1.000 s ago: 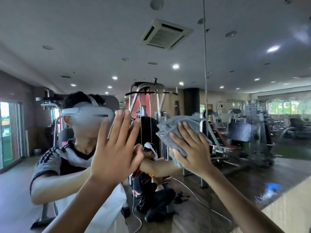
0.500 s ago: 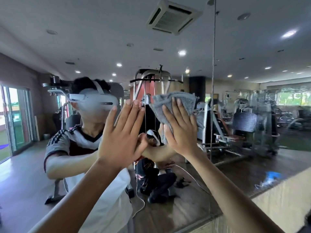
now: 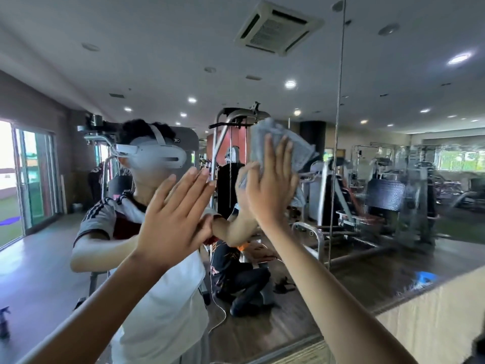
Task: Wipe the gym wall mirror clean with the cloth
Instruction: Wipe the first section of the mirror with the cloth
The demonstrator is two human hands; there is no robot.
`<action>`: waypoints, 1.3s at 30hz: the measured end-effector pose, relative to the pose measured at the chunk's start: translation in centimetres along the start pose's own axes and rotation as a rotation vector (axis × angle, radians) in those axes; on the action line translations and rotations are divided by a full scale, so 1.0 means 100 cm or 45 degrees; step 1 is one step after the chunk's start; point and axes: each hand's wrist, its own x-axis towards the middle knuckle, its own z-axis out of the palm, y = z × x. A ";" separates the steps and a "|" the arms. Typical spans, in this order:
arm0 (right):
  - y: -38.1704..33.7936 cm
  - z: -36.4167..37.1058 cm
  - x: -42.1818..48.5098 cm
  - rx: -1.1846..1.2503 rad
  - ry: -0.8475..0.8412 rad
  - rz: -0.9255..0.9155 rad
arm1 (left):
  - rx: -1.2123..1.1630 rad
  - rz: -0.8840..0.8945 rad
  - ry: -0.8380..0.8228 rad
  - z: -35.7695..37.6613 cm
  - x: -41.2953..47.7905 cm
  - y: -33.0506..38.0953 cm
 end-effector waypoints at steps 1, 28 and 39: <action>-0.002 0.000 -0.013 -0.020 -0.017 -0.182 | 0.004 -0.013 0.003 -0.004 -0.005 -0.006; -0.011 -0.001 -0.046 -0.140 -0.144 -0.671 | 0.038 -0.145 -0.024 -0.056 -0.076 -0.101; -0.137 0.017 -0.051 -0.060 -0.047 -0.527 | 0.099 -0.204 0.000 -0.075 -0.096 -0.146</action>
